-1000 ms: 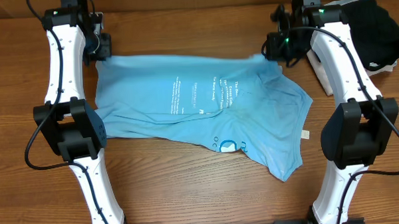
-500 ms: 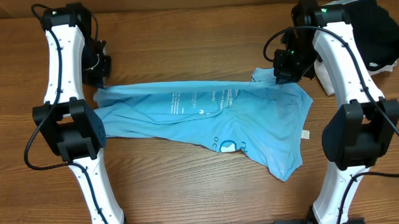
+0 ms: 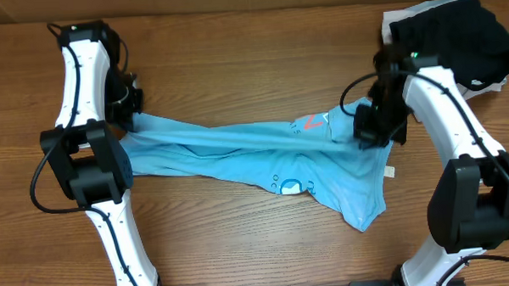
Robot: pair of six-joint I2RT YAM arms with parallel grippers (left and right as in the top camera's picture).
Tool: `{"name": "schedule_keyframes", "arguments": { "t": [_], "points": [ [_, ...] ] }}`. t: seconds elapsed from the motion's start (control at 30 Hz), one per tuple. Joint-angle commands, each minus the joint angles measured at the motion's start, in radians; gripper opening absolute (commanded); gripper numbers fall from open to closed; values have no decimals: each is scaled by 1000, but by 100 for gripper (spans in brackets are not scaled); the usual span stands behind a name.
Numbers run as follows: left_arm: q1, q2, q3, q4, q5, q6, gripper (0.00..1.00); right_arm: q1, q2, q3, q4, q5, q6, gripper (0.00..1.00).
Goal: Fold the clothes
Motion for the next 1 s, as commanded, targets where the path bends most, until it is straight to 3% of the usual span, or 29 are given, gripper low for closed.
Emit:
{"name": "schedule_keyframes", "arguments": {
  "t": [0.0, 0.07, 0.1, 0.2, 0.37, 0.47, 0.63, 0.97],
  "points": [
    [13, -18, -79, 55, -77, -11, 28, -4, -54, -79, 10, 44, 41, 17],
    [13, -18, -104, 93, -77, -12, 57, -4, -54, -108, 9, 44, 41, 32],
    [13, -18, -107, 106, -77, -12, 67, -4, -54, -113, 4, 44, 41, 34],
    [13, -18, -99, 119, -77, -12, 82, -4, -62, -113, 6, 44, 41, 41],
    [17, -24, -69, 76, -6, 1, 88, -4, -133, -93, 35, 40, 39, 44],
    [32, -42, -68, 53, 103, 53, 100, -4, -201, -59, 35, 41, 8, 55],
    [77, -134, -68, 47, 211, 63, 100, -4, -301, -41, 35, 40, 6, 66],
    [130, -325, -106, 91, 251, 98, 100, -3, -343, -41, 19, 24, 6, 66]
  ]
}}
